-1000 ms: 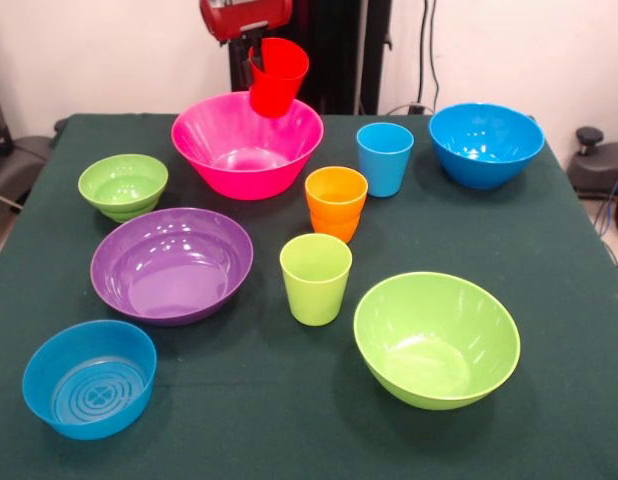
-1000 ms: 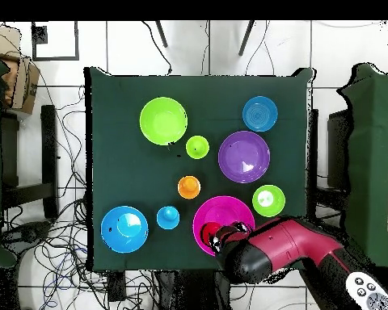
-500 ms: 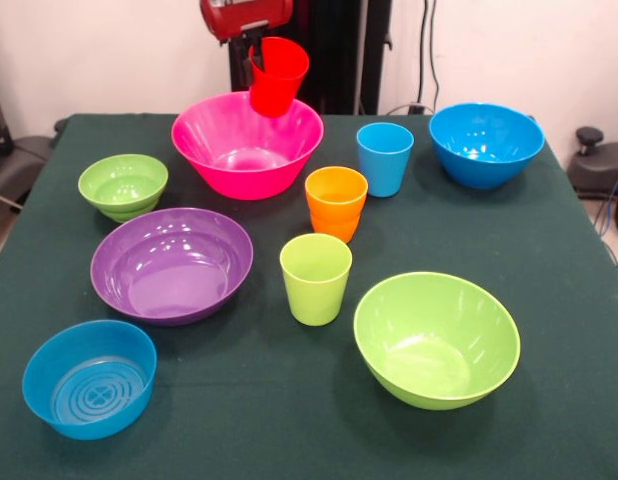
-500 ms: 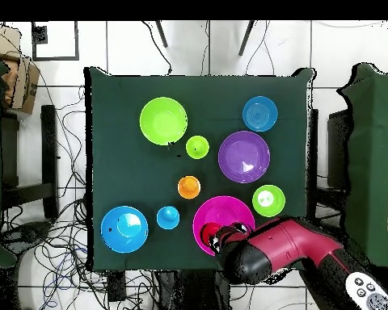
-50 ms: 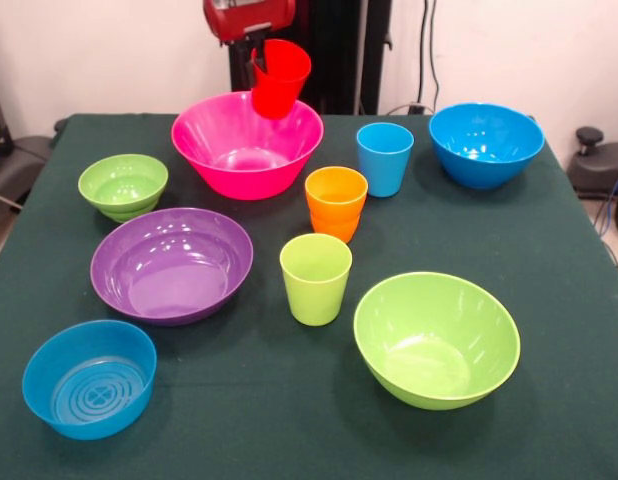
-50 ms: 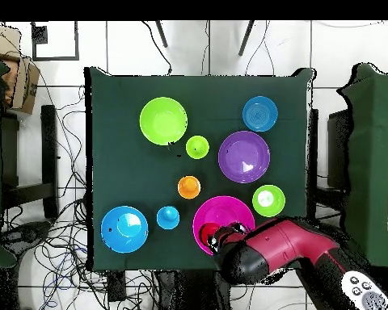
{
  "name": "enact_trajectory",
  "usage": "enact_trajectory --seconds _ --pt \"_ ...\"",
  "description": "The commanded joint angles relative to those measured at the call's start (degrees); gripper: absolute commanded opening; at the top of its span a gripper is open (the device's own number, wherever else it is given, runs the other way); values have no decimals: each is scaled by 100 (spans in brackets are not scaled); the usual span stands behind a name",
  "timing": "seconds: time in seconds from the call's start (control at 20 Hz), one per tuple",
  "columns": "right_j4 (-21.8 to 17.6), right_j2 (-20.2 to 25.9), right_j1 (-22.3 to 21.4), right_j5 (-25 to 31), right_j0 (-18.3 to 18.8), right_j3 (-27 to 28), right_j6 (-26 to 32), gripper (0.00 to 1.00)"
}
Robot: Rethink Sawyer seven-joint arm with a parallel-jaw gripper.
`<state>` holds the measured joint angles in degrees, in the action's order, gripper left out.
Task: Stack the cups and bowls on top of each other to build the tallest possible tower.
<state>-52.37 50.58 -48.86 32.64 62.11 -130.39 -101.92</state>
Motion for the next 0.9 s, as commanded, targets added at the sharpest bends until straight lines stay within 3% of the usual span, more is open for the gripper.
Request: enact_trajectory --seconds 0.05,0.3,0.45,0.55,0.9 --pt "-1165 -843 655 -847 -586 -95 -748 0" --pt "-1909 -1557 1163 -1439 -996 358 -1085 0" --pt "-2358 -2250 1395 -2002 -1543 720 -1716 0" --pt "-2488 -2600 1516 -2330 -1828 889 -1925 0" --pt "-2581 -3130 1875 -2901 -2077 1287 -1587 0"
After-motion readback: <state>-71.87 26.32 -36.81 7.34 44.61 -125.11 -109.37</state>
